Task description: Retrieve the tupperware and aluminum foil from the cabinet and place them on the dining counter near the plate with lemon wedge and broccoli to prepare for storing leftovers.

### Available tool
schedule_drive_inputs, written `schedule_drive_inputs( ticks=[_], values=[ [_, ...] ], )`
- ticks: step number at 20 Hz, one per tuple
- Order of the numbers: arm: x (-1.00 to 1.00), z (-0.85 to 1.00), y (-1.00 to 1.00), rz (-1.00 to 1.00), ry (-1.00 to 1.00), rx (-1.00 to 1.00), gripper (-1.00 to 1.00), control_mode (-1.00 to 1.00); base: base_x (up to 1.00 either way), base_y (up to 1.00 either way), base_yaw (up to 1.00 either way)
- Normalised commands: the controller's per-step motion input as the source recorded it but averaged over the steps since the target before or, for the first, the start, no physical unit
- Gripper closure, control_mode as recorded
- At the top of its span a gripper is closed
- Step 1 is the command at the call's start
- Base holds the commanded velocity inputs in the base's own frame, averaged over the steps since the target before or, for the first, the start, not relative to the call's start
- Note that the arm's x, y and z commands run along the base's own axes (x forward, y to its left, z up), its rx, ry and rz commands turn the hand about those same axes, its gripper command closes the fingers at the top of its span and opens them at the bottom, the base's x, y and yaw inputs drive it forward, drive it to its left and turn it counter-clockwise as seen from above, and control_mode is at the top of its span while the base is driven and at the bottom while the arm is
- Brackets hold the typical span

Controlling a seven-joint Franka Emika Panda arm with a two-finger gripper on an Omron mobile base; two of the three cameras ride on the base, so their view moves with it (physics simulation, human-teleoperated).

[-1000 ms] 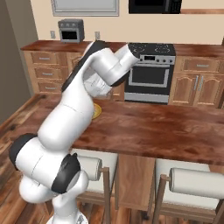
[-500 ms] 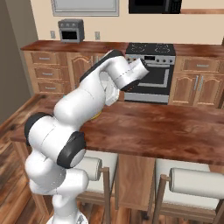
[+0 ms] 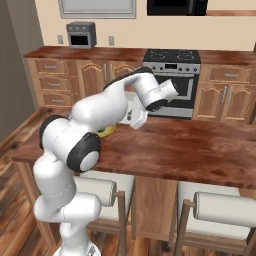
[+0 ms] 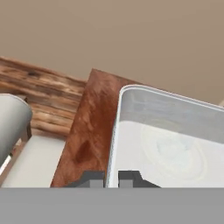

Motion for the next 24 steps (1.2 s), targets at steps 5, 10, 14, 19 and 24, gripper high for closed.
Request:
schedule_drive_inputs(
  ticks=[5,10,14,19,24],
  values=[
    [0.36,-0.58,0.00,0.05,0.00,-0.02,1.00,-1.00,0.00,0.00,0.00],
    [0.40,-0.58,0.00,0.04,0.02,-0.02,1.00,-1.00,0.00,0.00,0.00],
    [0.50,-0.57,0.00,0.02,0.07,-0.05,1.00,-1.00,0.00,0.00,0.00],
    [0.50,-0.43,0.00,0.00,0.09,-0.02,1.00,-1.00,0.00,0.00,0.00],
    [0.57,-0.37,0.00,0.00,0.07,0.00,1.00,-1.00,0.00,0.00,0.00]
  ],
)
